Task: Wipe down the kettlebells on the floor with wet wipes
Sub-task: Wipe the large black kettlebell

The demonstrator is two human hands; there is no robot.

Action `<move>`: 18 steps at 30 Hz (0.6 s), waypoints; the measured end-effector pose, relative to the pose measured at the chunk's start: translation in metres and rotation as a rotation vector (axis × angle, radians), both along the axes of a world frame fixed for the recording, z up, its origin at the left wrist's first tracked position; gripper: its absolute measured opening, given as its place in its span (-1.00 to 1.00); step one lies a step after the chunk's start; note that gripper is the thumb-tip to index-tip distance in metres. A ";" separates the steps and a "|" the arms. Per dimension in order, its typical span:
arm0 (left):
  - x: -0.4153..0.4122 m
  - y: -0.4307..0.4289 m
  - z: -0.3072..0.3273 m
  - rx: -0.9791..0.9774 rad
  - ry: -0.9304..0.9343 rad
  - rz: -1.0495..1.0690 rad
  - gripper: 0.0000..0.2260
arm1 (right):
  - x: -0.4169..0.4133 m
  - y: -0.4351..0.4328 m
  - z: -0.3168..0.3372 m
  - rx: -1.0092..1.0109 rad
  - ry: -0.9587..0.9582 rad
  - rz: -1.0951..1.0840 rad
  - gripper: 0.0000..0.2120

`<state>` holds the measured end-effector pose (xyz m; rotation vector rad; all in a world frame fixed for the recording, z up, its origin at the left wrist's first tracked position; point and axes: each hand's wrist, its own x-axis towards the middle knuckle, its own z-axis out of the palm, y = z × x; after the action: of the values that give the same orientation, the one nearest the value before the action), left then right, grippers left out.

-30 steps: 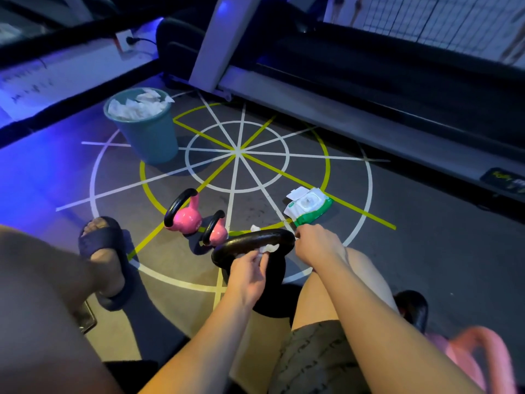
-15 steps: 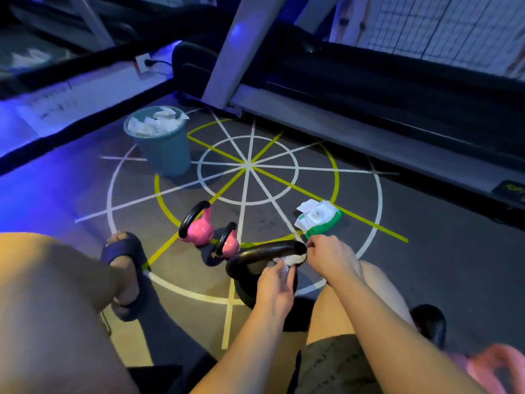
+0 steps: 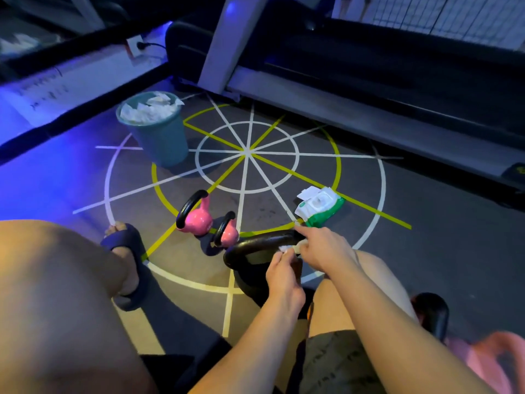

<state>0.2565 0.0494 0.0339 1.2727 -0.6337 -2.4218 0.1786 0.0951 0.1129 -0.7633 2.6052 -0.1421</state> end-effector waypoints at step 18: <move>-0.012 -0.021 -0.031 -1.560 -0.856 -0.809 -0.85 | -0.019 0.004 -0.006 -0.242 -0.111 -0.294 -0.59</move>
<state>0.2446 0.0287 0.0031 1.1590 -2.8009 -0.6935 0.1595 0.0995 0.1067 -0.4289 2.6065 -0.5781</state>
